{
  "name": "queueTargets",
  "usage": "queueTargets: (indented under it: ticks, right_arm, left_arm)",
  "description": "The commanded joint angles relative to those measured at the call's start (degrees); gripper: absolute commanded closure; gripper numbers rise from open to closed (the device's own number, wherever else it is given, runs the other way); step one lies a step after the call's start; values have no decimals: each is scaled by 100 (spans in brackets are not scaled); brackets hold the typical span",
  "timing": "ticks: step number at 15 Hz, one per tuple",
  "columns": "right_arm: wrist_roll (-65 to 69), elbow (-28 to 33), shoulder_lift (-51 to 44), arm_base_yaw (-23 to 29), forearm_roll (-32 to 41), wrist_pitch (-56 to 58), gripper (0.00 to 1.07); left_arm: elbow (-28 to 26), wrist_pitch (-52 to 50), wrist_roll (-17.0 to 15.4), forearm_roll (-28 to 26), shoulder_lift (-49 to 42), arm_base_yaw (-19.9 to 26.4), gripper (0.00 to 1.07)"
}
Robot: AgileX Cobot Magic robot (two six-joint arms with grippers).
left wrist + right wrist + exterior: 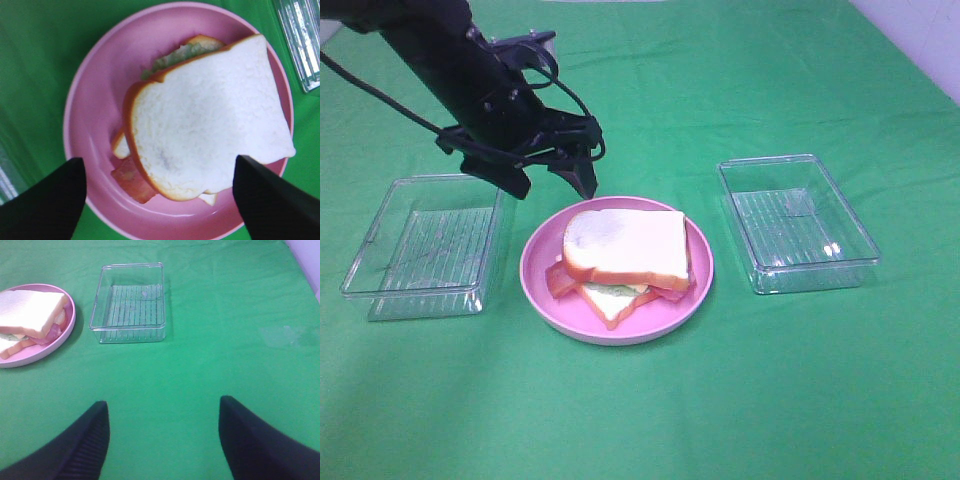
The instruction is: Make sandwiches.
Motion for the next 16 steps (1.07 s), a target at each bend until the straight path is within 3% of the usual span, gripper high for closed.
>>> queueTargets:
  ticks: [1, 3, 7, 8, 11, 12, 13, 16]
  right_arm:
    - [-29, 6, -40, -46, 17, -34, 47]
    - [-29, 6, -40, -46, 17, -34, 47]
    - [-29, 6, -40, -46, 17, -34, 47]
    - [-29, 6, -40, -46, 17, -34, 47]
    - [-29, 6, -40, -46, 17, -34, 47]
    - [-29, 6, -40, -46, 17, -34, 47]
    - [-29, 6, -40, -46, 17, -34, 47]
    - [-29, 6, -40, -46, 17, -34, 47]
  left_arm:
    - [-229, 476, 17, 659, -441, -6, 29]
    - [-401, 1232, 0, 1243, -1003, -6, 29]
    - [-401, 1868, -384, 1656, -1719, -6, 29]
    - [-309, 2412, -424, 1633, -2412, -6, 30]
    - [739, 2555, -573, 1473, -3633, -23, 30]
    - [739, 2555, -573, 1473, -3633, -23, 30]
    - [1100, 2538, -602, 1438, -4039, -23, 30]
    - [2687, 2441, -745, 1301, -5884, -23, 30]
